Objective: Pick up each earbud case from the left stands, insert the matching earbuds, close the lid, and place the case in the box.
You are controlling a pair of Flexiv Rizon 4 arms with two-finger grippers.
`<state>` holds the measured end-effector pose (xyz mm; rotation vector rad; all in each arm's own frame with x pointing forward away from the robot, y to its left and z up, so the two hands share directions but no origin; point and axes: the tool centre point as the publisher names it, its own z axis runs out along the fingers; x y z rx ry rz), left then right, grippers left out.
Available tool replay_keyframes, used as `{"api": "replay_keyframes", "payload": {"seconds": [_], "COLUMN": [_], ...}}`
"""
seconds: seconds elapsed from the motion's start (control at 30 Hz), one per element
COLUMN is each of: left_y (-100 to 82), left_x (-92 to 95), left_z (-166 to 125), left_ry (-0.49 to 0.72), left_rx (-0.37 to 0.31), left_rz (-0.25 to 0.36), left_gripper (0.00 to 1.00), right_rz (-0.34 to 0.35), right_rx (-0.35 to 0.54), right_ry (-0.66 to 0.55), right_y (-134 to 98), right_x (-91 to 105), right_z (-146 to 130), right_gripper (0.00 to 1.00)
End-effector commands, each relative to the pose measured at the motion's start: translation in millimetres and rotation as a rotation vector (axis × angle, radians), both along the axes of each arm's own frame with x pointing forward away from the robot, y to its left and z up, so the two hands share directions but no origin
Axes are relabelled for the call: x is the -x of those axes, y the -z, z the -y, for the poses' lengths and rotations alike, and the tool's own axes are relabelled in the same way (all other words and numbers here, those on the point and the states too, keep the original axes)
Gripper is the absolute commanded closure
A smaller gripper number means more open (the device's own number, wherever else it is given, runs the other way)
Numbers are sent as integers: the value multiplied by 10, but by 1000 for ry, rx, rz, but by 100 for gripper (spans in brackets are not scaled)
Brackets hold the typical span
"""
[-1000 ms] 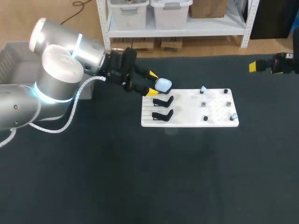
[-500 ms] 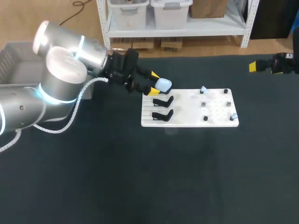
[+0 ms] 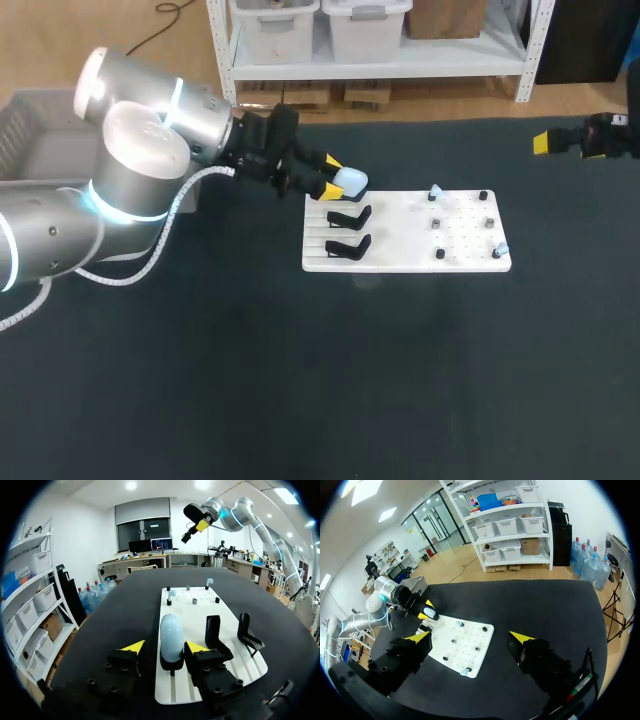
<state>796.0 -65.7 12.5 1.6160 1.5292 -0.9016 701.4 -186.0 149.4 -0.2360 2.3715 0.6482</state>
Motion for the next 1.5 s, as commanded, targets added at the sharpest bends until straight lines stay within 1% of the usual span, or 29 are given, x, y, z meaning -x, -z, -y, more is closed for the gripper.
{"api": "replay_keyframes", "payload": {"seconds": [0.03, 0.13, 0.33, 0.43, 0.57, 0.7, 0.83, 0.93, 0.97, 1.13, 1.3, 1.43, 1.5], "left_y": [16, 19, 24, 28, 30, 35, 41, 25, 16, -53, -154, -331, -442], "left_x": [-13, 0, 11, 11, 11, 14, 24, 43, 51, 104, 175, 260, 311], "left_z": [22, 41, 72, 81, 85, 87, 88, 82, 79, 49, 16, 1, 1], "left_ry": [5, 10, 14, 14, 13, 12, 12, 11, 12, 16, 15, 15, 4], "left_rx": [4, 6, 10, 11, 13, 14, 15, 19, 20, 35, 66, 113, 137], "left_rz": [0, -3, -7, -8, -10, -11, -11, -11, -10, -7, -6, -14, -4], "left_gripper": [51, 51, 53, 55, 61, 63, 75, 98, 100, 100, 100, 100, 100], "right_rz": [0, 0, 0, 0, 0, 0, 0, 0, 0, 0, 0, 0, 0], "right_rx": [2, 2, 2, 2, 2, 2, 2, 2, 2, 2, 2, 2, 2], "right_ry": [1, 1, 1, 1, 1, 1, 1, 1, 1, 1, 1, 1, 1], "right_y": [-3, -3, -3, -3, -3, -3, -3, -3, -3, -3, -3, -3, -3], "right_x": [4, 4, 4, 4, 4, 4, 4, 4, 4, 4, 4, 4, 4], "right_z": [-1, -1, -1, -1, -1, -1, -1, -1, -1, -1, -1, -1, -1], "right_gripper": [0, 0, 0, 0, 0, 0, 0, 0, 0, 0, 0, 0, 0]}}
